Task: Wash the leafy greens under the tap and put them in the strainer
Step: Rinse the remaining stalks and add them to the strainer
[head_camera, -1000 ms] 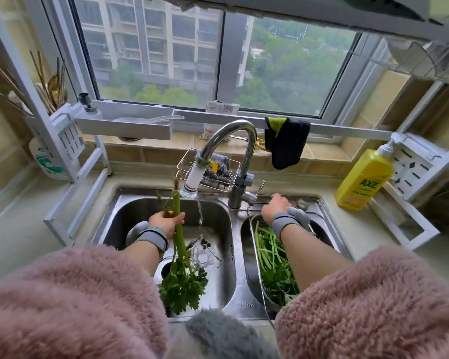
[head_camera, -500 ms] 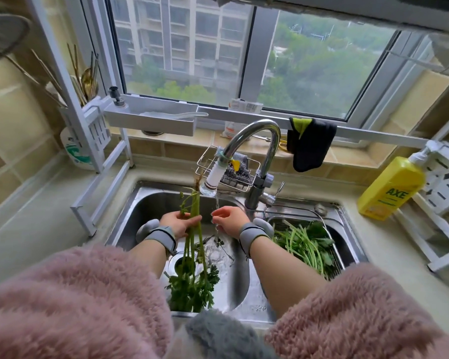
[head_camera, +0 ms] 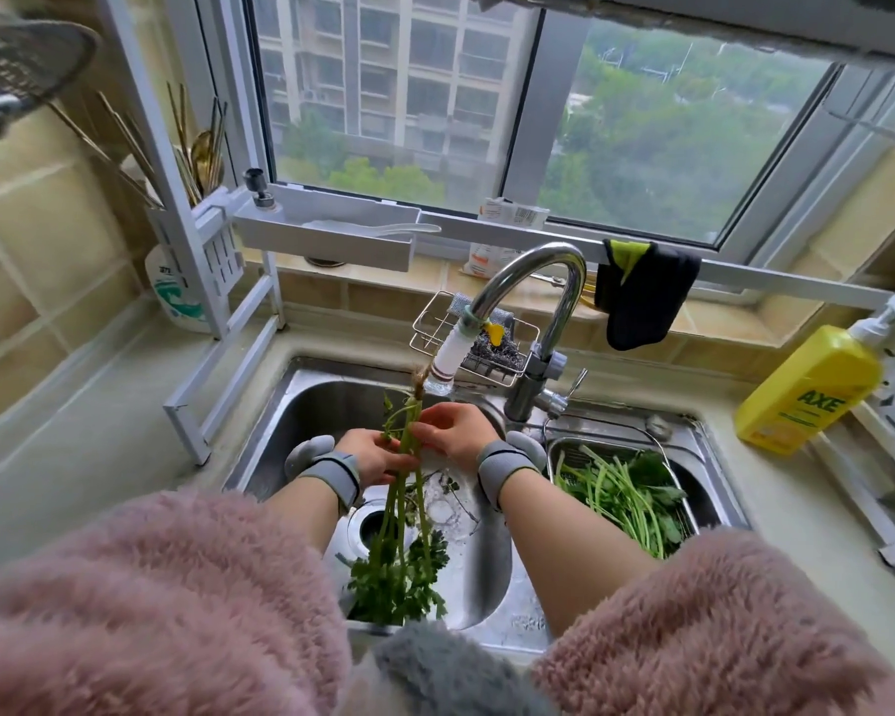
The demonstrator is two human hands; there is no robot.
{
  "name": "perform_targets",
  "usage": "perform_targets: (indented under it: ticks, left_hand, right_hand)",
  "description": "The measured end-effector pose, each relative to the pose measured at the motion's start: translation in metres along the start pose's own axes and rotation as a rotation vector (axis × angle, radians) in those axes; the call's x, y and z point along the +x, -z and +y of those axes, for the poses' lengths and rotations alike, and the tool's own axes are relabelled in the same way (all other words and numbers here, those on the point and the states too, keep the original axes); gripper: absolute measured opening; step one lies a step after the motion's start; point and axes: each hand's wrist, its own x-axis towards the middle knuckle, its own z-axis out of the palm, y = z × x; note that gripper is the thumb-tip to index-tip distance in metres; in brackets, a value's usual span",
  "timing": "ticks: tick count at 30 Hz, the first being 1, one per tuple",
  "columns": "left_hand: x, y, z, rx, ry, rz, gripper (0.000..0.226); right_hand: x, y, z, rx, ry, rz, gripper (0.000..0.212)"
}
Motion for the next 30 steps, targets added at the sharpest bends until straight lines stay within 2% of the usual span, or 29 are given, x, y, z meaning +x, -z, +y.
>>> perform_targets:
  ticks: [7, 11, 20, 24, 27, 30]
  left_hand:
    - [0.002, 0.001, 0.001, -0.014, -0.027, -0.038, 0.019]
    - [0.001, 0.006, 0.005, 0.047, -0.057, -0.035, 0.019]
    - [0.009, 0.014, 0.003, 0.073, -0.045, -0.039, 0.014]
    - [0.015, 0.015, 0.001, 0.112, -0.026, -0.047, 0.012]
    - [0.017, 0.015, 0.000, 0.207, -0.015, -0.042, 0.013]
    - [0.016, 0.017, 0.000, 0.304, -0.004, -0.046, 0.009]
  right_hand:
    - [0.008, 0.000, -0.006, -0.191, 0.036, -0.028, 0.027]
    - [0.009, -0.004, -0.004, -0.149, 0.038, -0.069, 0.030]
    - [0.011, -0.003, 0.002, -0.237, 0.048, -0.010, 0.022]
    - [0.006, -0.008, 0.002, -0.416, 0.074, 0.017, 0.024]
    - [0.007, -0.007, 0.004, -0.578, 0.095, 0.003, 0.020]
    - [0.008, -0.001, 0.005, -0.764, 0.136, -0.021, 0.025]
